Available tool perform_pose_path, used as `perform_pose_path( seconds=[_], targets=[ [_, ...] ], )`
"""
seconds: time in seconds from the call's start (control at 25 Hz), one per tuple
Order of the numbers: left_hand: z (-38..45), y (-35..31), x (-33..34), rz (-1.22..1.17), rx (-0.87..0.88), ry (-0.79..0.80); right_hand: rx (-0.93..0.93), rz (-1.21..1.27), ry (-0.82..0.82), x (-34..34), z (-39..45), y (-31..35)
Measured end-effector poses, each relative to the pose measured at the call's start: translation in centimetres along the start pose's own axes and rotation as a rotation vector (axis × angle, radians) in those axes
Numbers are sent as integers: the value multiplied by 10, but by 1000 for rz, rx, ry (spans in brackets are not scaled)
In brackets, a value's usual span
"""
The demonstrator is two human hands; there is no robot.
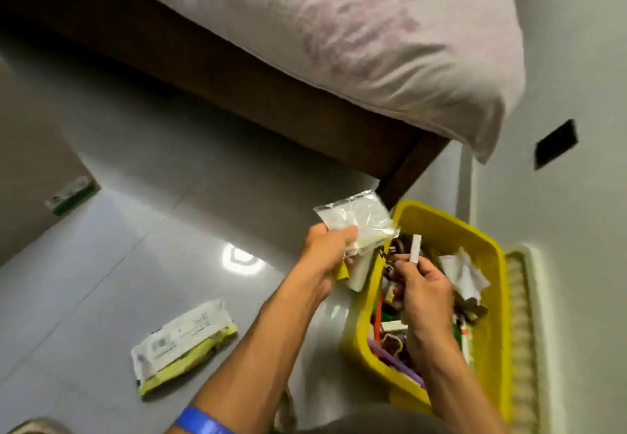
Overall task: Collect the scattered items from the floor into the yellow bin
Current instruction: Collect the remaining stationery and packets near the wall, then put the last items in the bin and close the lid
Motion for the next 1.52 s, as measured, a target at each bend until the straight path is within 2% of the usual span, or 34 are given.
perform_pose_path(
  seconds=[0.12,0.2,0.28,0.32,0.44,0.52,0.64,0.72,0.8,0.84,0.92,1.0,1.04,1.12,1.2,1.28,1.36,1.44,1.52],
  targets=[
    [-22,21,81,-16,-117,118,-13,-3,-143,-66,31,12],
    [-30,33,105,119,-129,203,-31,-59,-106,-80,44,15],
    [-24,45,104,255,-97,210,-39,-132,-66,-80,48,9],
    [-20,48,97,241,-90,199,-33,-147,-43,-75,46,5],
    [-4,38,42,148,4,52,-60,-207,100,-28,25,-7],
    [8,39,-13,261,95,-81,-128,-266,245,20,2,-17],
    [28,53,-127,588,206,-302,-252,-356,525,110,-52,-47],
    [42,77,-204,991,158,-426,-317,-453,703,165,-84,-80],
    [51,110,-263,1392,31,-386,-403,-632,869,206,-107,-122],
    [54,129,-283,1493,-23,-324,-472,-752,955,222,-116,-143],
    [59,155,-311,1493,-22,-274,-689,-992,1102,249,-132,-181],
    [64,152,-318,1391,106,-326,-920,-1124,1147,263,-138,-201],
    [65,142,-313,1343,197,-343,-979,-1160,1151,265,-137,-204],
    [62,114,-289,1319,425,-305,-977,-1170,1122,262,-129,-192],
    [51,75,-253,1318,683,-221,-921,-1040,996,243,-112,-147],
    [36,36,-204,1241,897,-117,-963,-848,713,196,-86,-87],
    [22,5,-149,1114,1007,-90,-967,-752,355,126,-58,-36],
    [9,-11,-88,1047,1044,-94,-845,-731,43,51,-32,-7],
    [-4,-8,-26,1160,1129,-6,-663,-777,-73,-2,-9,0]
  ],
)
Point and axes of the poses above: each hand's wrist, its own z-axis towards the middle knuckle, its own x-axis out of the palm, y = z × x, the point moved 7 cm from there along z, towards the middle knuckle, and after that the axes turned 10 degrees about -y, right-handed, at the moved point
